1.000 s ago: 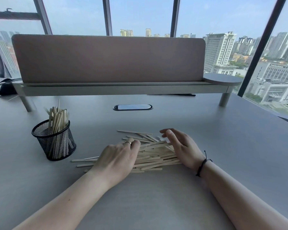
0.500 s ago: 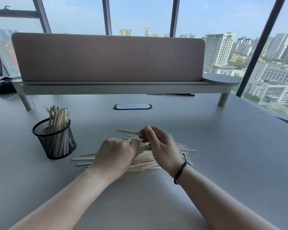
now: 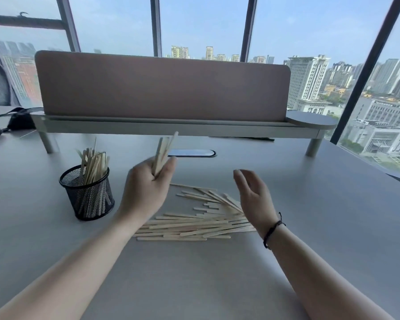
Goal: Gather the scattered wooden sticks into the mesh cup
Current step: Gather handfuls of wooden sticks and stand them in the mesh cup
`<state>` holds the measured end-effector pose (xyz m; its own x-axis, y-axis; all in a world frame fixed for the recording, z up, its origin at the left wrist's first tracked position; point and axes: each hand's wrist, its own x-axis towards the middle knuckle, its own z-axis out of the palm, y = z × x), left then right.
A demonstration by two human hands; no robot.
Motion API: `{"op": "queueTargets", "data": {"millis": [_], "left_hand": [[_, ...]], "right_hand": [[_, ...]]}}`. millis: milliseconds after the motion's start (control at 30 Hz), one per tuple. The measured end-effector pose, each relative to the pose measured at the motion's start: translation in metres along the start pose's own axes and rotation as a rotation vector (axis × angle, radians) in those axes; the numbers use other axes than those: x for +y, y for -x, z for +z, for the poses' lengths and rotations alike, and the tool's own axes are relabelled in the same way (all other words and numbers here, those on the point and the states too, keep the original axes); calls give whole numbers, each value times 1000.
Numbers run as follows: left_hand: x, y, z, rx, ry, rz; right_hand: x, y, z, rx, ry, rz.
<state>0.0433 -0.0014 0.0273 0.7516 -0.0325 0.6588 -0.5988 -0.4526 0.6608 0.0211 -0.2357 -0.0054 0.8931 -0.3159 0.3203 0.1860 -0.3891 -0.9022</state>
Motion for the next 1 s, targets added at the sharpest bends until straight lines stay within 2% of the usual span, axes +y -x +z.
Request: {"op": "queueTargets", "data": {"millis": [100, 200, 400, 633, 1000], "left_hand": [[-3, 0, 2, -10, 460, -253], [-15, 13, 5, -63, 499, -302], [-26, 22, 7, -49, 461, -291], [-28, 33, 13, -77, 385, -295], [-19, 31, 15, -15, 475, -356]], "right_hand": [[14, -3, 1, -175, 523, 62], [13, 6, 9, -300, 751, 55], [1, 20, 17, -440, 857, -56], [6, 27, 9, -576, 872, -246], [13, 16, 20, -471, 842, -312]]}}
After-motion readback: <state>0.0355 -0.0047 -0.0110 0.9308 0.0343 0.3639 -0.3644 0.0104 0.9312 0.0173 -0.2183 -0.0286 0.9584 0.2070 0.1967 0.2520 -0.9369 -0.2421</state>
